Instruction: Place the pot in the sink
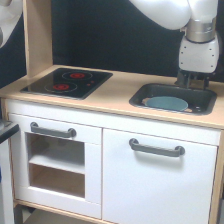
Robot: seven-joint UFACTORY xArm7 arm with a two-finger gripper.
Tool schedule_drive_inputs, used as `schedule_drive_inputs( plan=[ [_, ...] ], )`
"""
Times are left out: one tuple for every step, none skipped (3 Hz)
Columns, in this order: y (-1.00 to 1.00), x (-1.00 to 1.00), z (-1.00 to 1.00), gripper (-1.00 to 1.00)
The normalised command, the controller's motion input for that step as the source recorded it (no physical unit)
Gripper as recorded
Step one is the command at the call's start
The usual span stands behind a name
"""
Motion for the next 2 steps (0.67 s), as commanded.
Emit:
schedule_drive_inputs(
  plan=[
    [0.71,1.0,-1.0,0.62],
    [0.49,1.0,-1.0,0.8]
  ],
)
